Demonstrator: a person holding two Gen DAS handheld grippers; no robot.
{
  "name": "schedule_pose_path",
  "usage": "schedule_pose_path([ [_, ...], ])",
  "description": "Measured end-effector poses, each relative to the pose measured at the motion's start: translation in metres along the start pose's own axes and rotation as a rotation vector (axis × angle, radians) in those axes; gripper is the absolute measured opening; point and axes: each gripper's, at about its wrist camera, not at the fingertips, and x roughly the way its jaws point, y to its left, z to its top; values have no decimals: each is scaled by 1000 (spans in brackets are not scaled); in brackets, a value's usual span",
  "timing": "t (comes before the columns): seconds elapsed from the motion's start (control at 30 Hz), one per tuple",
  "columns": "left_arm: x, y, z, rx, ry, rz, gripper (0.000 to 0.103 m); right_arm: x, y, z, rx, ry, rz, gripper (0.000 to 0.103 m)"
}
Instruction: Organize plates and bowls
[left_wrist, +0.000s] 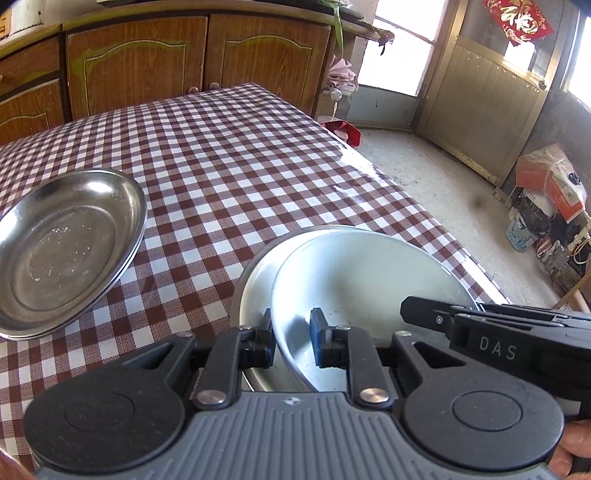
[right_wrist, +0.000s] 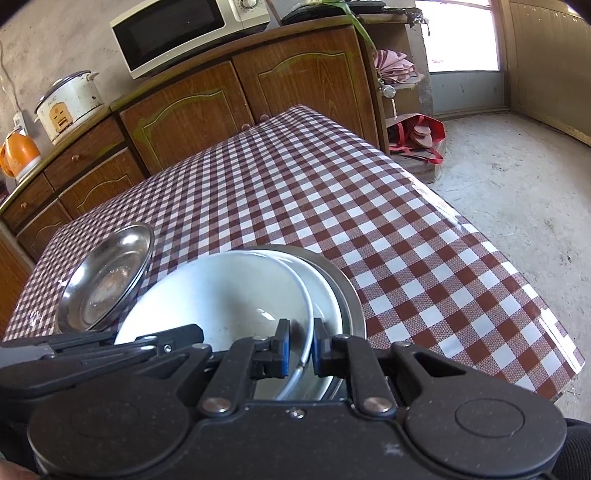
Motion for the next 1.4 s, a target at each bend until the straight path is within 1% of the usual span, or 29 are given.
schedule_pose_path([
  [0.1,1,0,0,2,1,-1,21,1,-1,0,2,4,2,16],
  [0.23,-1,4,1,-27,11,-16,22,-1,-5,2,21,12,18,16],
  [0.3,-5,2,2,-14,-11,-4,24,-3,-5,3,23,9,17,18],
  [0.33,-9,1,3,1,-26,7,27,-5,-4,4,13,-5,11,19],
  [0.37,-12,-1,4,10,-38,9,34,-8,-3,6,-1,-15,6,25],
  [0.4,-15,-2,5,14,-46,7,39,-11,-1,8,-11,-25,6,29],
  [0.43,-18,-4,6,19,-53,12,51,-13,0,9,-15,-34,9,39],
  [0.47,-21,-6,7,26,-66,29,62,-16,0,11,-14,-45,5,52],
  [0.53,-26,-7,7,40,-90,55,65,-20,-3,13,-14,-66,-20,55],
  [0.6,-28,-3,9,20,-84,62,68,-22,-8,13,2,-69,-24,56],
  [0.7,-32,0,10,1,-83,78,75,-26,-15,13,37,-74,-19,60],
  [0.77,-35,0,9,8,-89,101,82,-30,-14,12,35,-82,-19,67],
  [0.8,-36,-2,9,11,-91,111,85,-31,-14,11,30,-86,-19,68],
  [0.87,-39,-3,9,16,-94,131,94,-34,-13,10,24,-91,-16,69],
  [0.9,-41,-4,9,19,-98,140,96,-35,-12,9,21,-93,-17,70],
  [0.93,-44,-4,8,21,-102,148,101,-36,-11,8,18,-95,-18,73],
  [0.97,-47,-5,8,23,-106,156,103,-38,-10,7,11,-98,-20,74],
  [1.03,-50,-7,8,28,-109,173,103,-41,-10,6,-3,-103,-26,77],
  [1.07,-52,-7,8,29,-109,168,103,-43,-10,4,-7,-108,-26,79],
  [1.13,-57,-7,6,21,-109,152,103,-46,-12,2,-3,-117,-28,80],
  [1.23,-60,-7,2,19,-106,152,103,-51,-12,1,-16,-123,-35,80],
  [1.3,-61,-5,2,1,-92,145,103,-55,-11,-2,-26,-146,-79,82],
  [1.33,-60,-3,2,-13,-78,124,103,-57,-10,-3,-38,-161,-94,82],
  [1.4,-59,1,1,-56,-60,113,103,-60,-9,-6,-61,-185,-81,82],
])
